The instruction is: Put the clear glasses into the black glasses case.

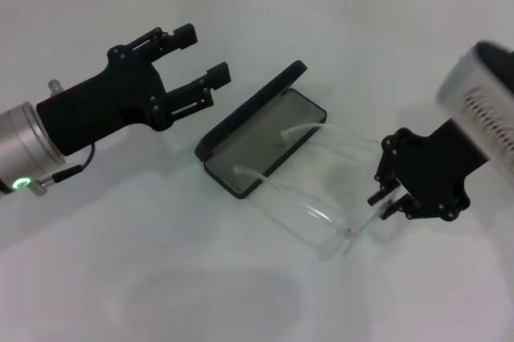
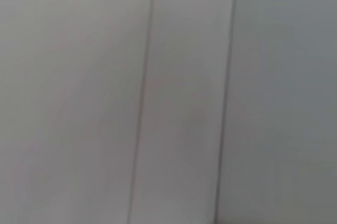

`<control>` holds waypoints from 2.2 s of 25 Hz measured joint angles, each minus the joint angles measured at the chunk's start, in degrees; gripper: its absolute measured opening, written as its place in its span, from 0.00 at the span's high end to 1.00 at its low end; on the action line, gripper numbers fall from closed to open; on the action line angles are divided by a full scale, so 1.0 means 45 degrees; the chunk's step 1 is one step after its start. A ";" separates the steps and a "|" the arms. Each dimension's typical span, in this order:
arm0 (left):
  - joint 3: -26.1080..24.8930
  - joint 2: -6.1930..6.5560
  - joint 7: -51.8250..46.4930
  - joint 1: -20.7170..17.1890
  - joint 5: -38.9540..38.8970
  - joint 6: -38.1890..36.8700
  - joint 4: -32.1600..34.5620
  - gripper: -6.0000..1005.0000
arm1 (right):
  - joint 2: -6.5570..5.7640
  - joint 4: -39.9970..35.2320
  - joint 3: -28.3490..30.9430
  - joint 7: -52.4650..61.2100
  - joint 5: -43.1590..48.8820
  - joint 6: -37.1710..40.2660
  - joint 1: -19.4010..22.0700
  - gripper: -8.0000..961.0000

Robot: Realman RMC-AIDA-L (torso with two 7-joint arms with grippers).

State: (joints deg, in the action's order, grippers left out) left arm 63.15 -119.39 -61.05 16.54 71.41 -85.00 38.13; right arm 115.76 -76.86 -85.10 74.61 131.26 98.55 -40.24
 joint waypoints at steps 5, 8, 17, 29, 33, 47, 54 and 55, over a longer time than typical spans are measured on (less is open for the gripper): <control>-0.0242 0.0090 0.0083 0.0007 -0.0034 -0.1062 0.0021 0.24 | 0.0025 -0.0239 0.0941 -0.0993 -0.1553 -0.0389 0.1162 0.87; -0.0468 0.0102 0.0179 0.0013 -0.0036 -0.1568 0.0023 0.24 | 0.0024 -0.0263 0.1231 -0.1616 -0.2646 -0.0633 0.1841 0.88; -0.0638 0.0180 0.0209 0.0253 -0.0050 -0.2924 -0.0051 0.25 | 0.0094 0.0900 0.1537 -0.3870 -0.5878 -0.2666 0.3437 0.87; -0.0582 0.0083 0.0133 0.0886 0.0060 -0.3154 -0.0127 0.25 | 0.0098 0.2903 0.0616 -0.5277 -0.8166 -0.4544 0.3471 0.87; -0.0562 0.0076 0.0049 0.1320 0.0231 -0.3157 -0.0375 0.25 | 0.0096 0.2925 0.0124 -0.5290 -0.8182 -0.5169 0.3526 0.87; -0.0568 0.0298 -0.1523 0.3094 0.2028 -0.2069 -0.1688 0.25 | 0.0094 0.3216 0.0008 -0.6413 -0.9828 -0.5655 0.3578 0.87; -0.0555 0.0301 -0.2322 0.3432 0.2650 -0.1665 -0.1694 0.25 | 0.0093 0.3183 -0.0057 -0.6697 -0.9897 -0.5535 0.3600 0.87; -0.0554 0.0301 -0.2382 0.3443 0.2677 -0.1664 -0.1684 0.25 | 0.0094 0.3177 -0.0075 -0.6752 -0.9926 -0.5530 0.3603 0.87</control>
State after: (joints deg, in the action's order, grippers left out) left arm 60.65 -118.03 -71.77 32.04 83.46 -92.49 30.55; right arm 116.19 -62.56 -85.44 44.22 86.60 73.66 -24.02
